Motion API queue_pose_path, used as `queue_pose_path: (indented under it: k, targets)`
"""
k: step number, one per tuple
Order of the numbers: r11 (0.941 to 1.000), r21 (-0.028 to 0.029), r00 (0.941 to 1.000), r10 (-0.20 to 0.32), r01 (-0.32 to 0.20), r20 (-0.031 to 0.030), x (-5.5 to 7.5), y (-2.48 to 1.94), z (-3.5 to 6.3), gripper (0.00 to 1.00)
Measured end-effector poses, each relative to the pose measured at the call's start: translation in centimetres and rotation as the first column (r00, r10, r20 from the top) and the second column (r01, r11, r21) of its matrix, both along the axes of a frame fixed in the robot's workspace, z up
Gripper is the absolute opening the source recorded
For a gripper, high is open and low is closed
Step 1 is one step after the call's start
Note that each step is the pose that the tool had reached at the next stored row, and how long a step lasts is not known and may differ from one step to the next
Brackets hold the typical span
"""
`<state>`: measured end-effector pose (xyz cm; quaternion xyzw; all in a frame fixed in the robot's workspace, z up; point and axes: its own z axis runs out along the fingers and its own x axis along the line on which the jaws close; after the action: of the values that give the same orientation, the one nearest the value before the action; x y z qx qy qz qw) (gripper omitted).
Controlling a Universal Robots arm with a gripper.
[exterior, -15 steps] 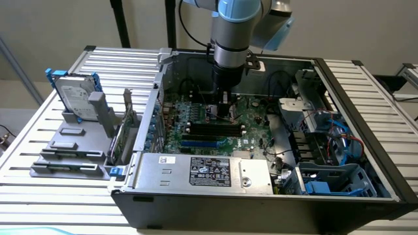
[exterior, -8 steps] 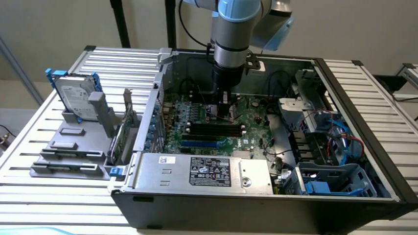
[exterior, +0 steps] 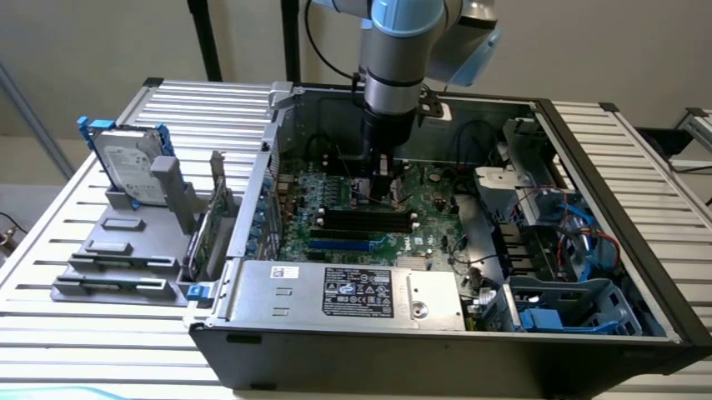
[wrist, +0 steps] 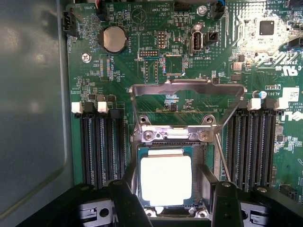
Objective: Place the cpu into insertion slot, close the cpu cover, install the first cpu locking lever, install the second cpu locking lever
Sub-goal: 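Place the cpu into insertion slot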
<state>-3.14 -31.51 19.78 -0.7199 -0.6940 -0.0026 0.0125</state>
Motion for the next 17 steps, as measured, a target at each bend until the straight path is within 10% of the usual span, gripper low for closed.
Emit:
queue_pose_path:
  k: [17]
  targets:
    - [1.0000,-0.0007,1.0000,0.000,0.000,-0.0002,-0.02,0.17,-0.10,0.55]
